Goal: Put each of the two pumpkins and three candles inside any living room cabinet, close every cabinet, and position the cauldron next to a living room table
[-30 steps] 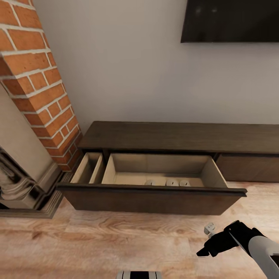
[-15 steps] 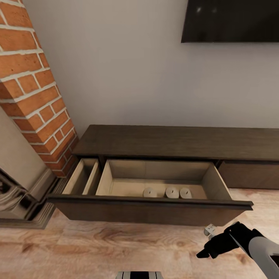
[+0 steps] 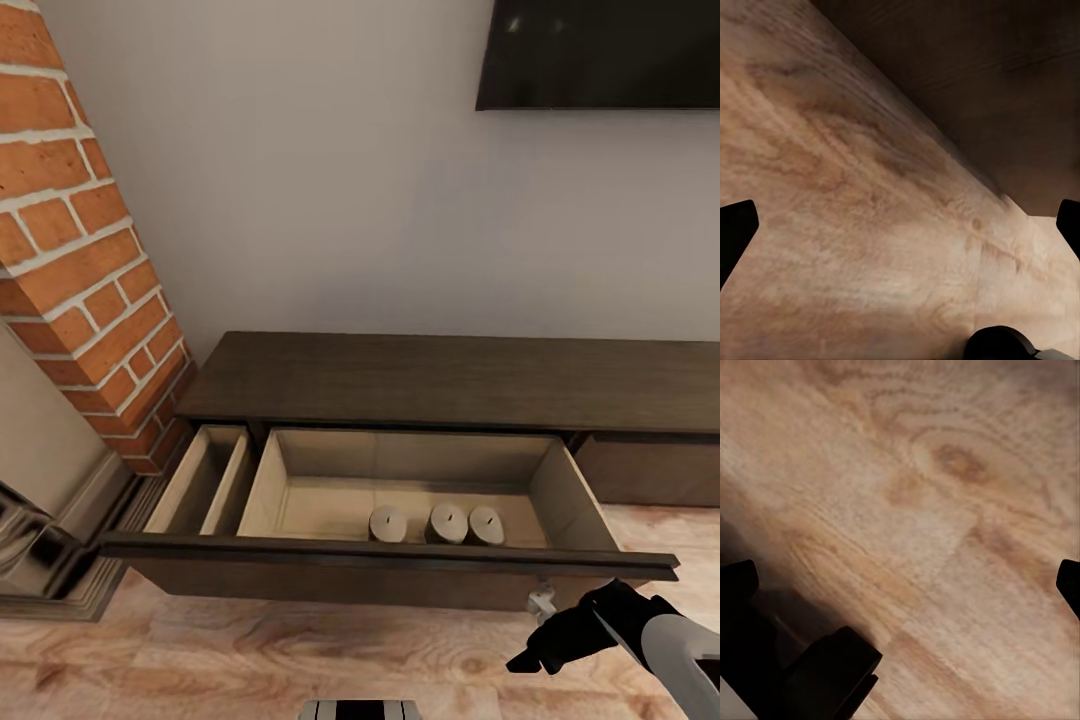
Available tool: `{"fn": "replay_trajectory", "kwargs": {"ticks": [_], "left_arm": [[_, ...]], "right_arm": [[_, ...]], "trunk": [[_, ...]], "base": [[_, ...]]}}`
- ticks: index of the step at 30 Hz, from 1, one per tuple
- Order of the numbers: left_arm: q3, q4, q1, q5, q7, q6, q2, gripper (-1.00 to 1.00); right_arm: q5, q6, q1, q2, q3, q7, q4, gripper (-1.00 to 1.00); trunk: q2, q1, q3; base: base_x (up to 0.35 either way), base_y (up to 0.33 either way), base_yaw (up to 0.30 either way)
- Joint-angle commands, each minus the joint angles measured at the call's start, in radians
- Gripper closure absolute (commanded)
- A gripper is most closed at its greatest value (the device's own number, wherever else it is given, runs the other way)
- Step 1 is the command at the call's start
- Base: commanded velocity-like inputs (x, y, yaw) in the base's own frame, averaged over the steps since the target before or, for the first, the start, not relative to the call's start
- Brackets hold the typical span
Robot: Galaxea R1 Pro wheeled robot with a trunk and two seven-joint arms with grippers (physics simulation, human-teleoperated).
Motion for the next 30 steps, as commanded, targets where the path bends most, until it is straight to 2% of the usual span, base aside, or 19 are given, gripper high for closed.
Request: {"fn": "replay_trajectory", "kwargs": {"ticks": [1, 11, 18, 30], "left_arm": [[0.001, 0.001, -0.001, -0.002, -0.002, -0.006, 0.0, -1.0], [0.001, 0.001, -0.001, -0.002, -0.002, -0.006, 0.001, -1.0], [0.002, 0.001, -0.001, -0.002, -0.002, -0.006, 0.001, -1.0], [0.002, 0.001, -0.001, -0.002, -0.002, -0.006, 0.0, -1.0]], "right_arm": [[-0.007, 0.01, 0.0, 0.0, -0.004, 0.004, -0.002, -1.0], [-0.007, 0.01, 0.0, 0.0, -0.004, 0.004, -0.002, -1.0], [-0.006, 0.01, 0.0, 0.0, -0.004, 0.004, -0.002, -1.0], [-0.006, 0.01, 0.0, -0.001, -0.004, 0.004, -0.002, -1.0]], "trunk": [[0.0, 0.0, -0.001], [0.0, 0.0, -0.001], [0.0, 0.0, -0.001], [0.0, 0.0, -0.001]], "base": [[0.048, 0.0, 0.0], [0.243, 0.0, 0.0], [0.081, 0.0, 0.0], [0.203, 0.0, 0.0]]}}
